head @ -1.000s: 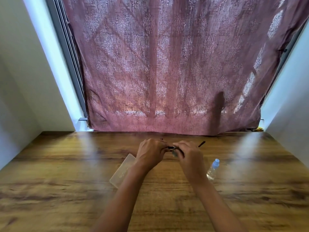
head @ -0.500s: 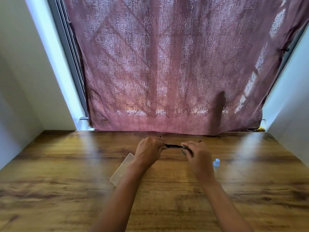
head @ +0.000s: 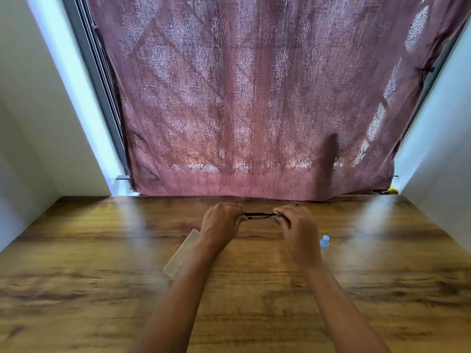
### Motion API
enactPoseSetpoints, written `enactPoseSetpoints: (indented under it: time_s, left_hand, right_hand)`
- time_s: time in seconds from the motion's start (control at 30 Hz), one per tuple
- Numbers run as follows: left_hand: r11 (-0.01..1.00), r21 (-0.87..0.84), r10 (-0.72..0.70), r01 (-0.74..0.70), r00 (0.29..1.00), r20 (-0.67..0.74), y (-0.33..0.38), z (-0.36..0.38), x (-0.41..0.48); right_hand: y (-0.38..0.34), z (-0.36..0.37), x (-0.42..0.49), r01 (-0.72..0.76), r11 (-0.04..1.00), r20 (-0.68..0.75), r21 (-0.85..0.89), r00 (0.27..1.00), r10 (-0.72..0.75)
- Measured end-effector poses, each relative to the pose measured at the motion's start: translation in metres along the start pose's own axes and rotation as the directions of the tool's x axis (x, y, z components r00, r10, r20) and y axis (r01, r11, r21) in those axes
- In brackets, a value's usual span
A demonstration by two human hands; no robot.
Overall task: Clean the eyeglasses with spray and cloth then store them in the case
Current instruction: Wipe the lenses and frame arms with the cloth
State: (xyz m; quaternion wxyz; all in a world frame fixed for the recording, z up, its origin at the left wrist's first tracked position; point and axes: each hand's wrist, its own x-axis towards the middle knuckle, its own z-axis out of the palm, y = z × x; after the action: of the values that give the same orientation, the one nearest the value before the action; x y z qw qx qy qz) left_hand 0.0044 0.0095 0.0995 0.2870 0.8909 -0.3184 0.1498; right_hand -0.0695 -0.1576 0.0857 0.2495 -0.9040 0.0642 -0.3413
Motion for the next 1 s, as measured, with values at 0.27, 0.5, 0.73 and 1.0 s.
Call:
enactPoseSetpoints:
  time_s: [0.27, 0.5, 0.73, 1.0]
  left_hand:
    - [1.000, 0.025, 0.001, -0.002, 0.999, 0.048, 0.003, 0.003, -0.003]
    - [0.999, 0.008, -0.032, 0.031, 0.998, 0.050, -0.002, 0.002, -0.004]
    - [0.999, 0.013, -0.035, 0.034, 0.995, 0.089, 0.001, 0.007, -0.007]
    - [0.998, 0.034, -0.061, 0.059, 0.994, 0.087, -0.003, 0.006, -0.008]
  right_hand:
    - [-0.017, 0.015, -0.009, 0.076, 0.997, 0.038, 0.010, 0.996, -0.076]
    - [-0.006, 0.004, -0.009, -0.022, 1.000, 0.034, -0.012, 0.999, 0.022]
    - [-0.026, 0.020, -0.010, 0.084, 0.996, 0.128, -0.011, 0.988, -0.082]
    - [-0.015, 0.009, -0.011, -0.036, 0.998, 0.082, -0.056, 0.996, 0.040]
